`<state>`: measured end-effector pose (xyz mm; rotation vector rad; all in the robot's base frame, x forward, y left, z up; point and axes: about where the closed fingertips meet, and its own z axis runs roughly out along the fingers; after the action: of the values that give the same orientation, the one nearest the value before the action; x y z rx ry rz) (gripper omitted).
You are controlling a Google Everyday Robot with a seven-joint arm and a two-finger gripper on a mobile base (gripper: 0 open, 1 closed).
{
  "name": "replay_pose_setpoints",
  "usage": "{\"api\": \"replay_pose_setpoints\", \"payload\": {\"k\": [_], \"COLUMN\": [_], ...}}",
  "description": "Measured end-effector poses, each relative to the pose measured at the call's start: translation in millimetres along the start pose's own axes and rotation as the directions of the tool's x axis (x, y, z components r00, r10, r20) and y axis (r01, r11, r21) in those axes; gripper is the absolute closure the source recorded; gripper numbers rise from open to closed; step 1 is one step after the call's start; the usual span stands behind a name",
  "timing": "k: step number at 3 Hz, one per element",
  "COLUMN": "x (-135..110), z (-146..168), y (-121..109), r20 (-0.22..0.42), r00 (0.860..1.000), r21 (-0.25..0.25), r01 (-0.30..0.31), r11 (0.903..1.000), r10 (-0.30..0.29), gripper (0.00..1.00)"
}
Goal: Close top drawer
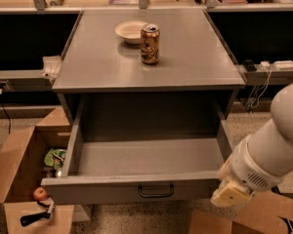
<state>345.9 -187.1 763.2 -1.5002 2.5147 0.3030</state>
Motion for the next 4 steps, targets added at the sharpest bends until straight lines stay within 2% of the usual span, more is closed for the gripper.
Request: {"api": "replay_pose_setpoints", "payload": {"k": [1, 2, 3, 4], "x": [26.0, 55.0, 58.8, 54.7], "z": [41.0, 87.8, 103.1, 105.8], "y": [17.7, 13.8, -7.6, -34.3], "r20": [-0.063, -0.127, -0.123, -0.078], "r00": [0.996, 0.972, 0.953, 0.942], "r21": [-0.032, -0.009, 0.050, 0.115], "r01": [-0.065, -0.199, -0.274, -0.317], "r11": [0.9974, 0.9800, 0.9605, 0.9415], "r10": [0.063, 0.196, 0.278, 0.326], "gripper": [0.70, 0.99, 1.00, 1.00]}}
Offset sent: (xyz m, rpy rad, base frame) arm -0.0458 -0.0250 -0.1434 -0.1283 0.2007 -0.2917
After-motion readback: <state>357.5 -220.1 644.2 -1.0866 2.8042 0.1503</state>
